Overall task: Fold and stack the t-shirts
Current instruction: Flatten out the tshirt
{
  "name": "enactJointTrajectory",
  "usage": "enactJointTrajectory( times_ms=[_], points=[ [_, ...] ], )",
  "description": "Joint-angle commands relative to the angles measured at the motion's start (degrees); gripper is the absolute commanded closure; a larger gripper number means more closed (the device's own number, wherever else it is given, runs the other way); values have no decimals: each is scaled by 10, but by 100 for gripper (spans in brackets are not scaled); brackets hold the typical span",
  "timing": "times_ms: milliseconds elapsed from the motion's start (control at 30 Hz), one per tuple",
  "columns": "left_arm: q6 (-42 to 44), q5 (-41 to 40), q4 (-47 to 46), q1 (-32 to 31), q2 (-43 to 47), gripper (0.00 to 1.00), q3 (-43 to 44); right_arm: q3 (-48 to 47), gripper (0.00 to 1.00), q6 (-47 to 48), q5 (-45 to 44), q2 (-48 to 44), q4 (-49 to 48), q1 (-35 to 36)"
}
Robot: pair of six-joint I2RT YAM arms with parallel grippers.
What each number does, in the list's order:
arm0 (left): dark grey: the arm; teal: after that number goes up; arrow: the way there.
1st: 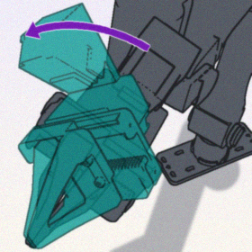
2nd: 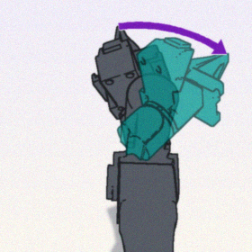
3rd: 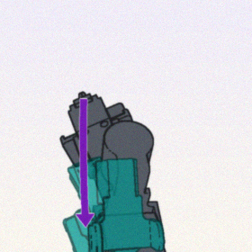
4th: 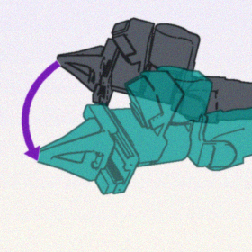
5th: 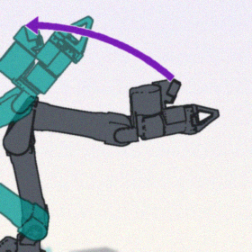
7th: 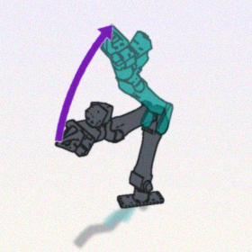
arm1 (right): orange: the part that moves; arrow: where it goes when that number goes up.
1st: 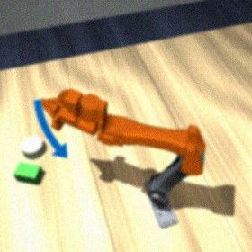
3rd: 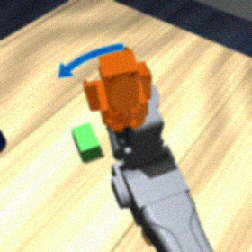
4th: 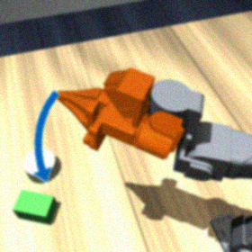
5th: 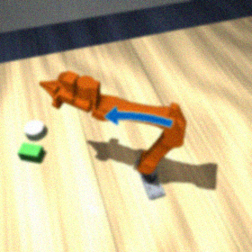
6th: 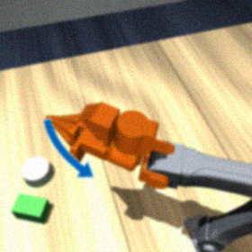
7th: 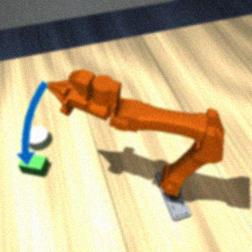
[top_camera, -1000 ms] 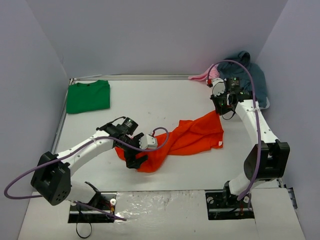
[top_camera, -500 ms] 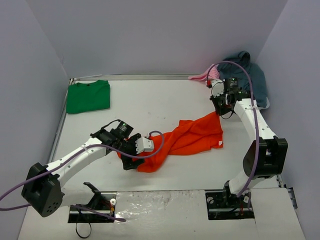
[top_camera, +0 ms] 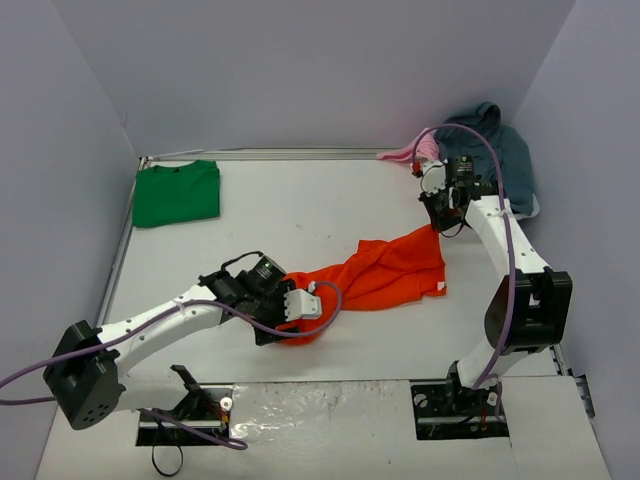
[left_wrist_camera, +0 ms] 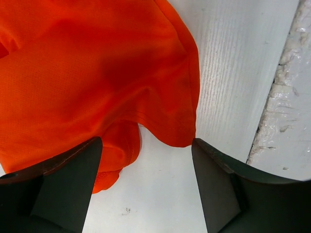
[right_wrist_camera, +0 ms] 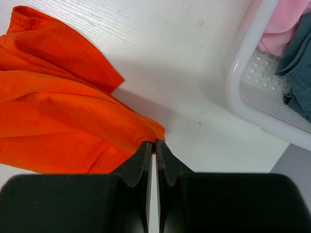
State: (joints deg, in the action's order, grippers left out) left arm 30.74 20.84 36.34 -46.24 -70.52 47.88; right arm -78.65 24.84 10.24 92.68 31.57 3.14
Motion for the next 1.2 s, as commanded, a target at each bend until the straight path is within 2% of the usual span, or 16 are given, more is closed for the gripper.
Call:
enactJointTrajectory(
  times_ms=[0,400,867,1167],
  points=[
    [-11,-37,-14,-10,0,27,-5,-11,100,-8,-14,7,-1,4],
    [-9,-41,-10,-49,-17,28,-7,-15,100,-8,-21,24,0,5],
    [-8,-26,5,-65,-19,32,-1,-16,100,-8,-26,39,0,6],
    [-7,-32,-9,-84,-55,37,-6,-16,100,-8,-31,47,-1,7]
  ],
)
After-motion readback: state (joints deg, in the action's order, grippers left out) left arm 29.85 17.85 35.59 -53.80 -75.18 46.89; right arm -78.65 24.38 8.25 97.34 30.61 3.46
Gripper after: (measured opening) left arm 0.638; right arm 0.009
